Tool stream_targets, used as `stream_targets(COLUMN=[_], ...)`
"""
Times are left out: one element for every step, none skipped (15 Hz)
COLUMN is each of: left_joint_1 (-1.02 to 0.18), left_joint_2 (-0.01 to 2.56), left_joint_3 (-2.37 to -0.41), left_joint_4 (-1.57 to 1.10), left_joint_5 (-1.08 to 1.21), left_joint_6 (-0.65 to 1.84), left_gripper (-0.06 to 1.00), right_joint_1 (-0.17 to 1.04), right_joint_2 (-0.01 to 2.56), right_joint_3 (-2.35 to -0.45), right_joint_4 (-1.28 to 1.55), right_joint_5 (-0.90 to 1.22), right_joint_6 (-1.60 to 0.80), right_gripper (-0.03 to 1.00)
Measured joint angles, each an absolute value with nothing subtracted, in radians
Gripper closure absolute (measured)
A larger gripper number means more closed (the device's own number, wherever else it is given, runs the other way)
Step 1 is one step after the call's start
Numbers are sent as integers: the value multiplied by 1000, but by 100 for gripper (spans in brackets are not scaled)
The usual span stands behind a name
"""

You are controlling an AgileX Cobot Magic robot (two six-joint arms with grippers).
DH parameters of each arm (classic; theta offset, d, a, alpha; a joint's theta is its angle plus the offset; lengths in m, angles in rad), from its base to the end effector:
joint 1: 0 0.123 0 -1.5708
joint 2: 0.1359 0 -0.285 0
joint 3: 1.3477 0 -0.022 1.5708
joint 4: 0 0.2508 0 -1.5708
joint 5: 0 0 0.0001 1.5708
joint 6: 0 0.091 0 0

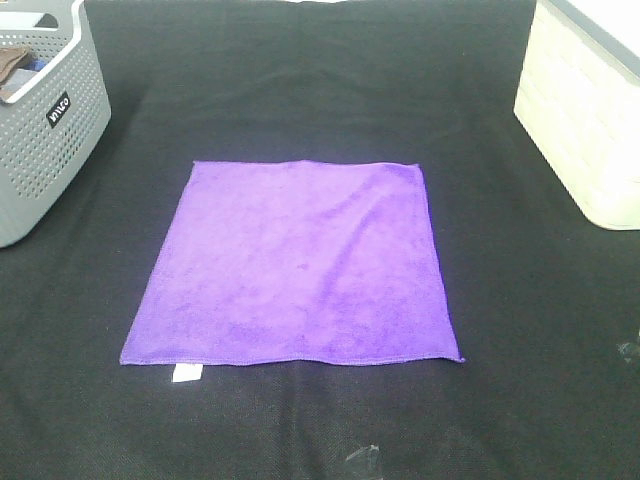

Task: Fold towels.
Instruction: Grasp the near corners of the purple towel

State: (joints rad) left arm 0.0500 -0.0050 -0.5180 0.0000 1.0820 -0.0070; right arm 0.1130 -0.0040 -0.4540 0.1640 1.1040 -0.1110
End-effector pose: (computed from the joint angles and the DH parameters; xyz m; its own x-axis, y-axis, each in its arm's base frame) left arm -0.0086 -0.0004 0.2805 -0.4536 -0.0297 -0.8907 -0.0532 0.9986 -0.0062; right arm -0.0044 0.0129 0.2620 -0.5132 -0.0947 -0.8530 -0.2538 0.9662 0.0454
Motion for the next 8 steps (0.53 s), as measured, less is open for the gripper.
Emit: stream_targets(left_joint_1=[50, 50, 50, 50, 50, 50, 50, 50], left_joint_2=[-5, -5, -5, -5, -5, -5, -5, -5], left_joint_3=[-518, -518, -518, -518, -518, -518, -518, -518], left_joint_4=[0, 0, 0, -8, -8, -8, -8, -9], left_joint_5=[1082, 1082, 1082, 1082, 1082, 1082, 1082, 1082], left_joint_6=[-7, -7, -7, -7, -7, -7, -7, -7], left_gripper=[-4, -4, -4, -4, -4, -4, -4, -4], right_joint_1=[113, 113, 113, 113, 113, 113, 113, 113], right_joint_2=[-4, -4, -4, -4, -4, -4, -4, -4], right_joint_3=[-454, -454, -454, -454, -454, -454, -454, -454], right_joint_4=[164, 164, 164, 164, 164, 164, 164, 164], right_joint_5=[1104, 1104, 1104, 1104, 1104, 1104, 1104, 1104], right_joint_6=[-111, -111, -111, -111, -111, -111, -111, -111], right_gripper=[31, 31, 31, 31, 31, 31, 31, 31])
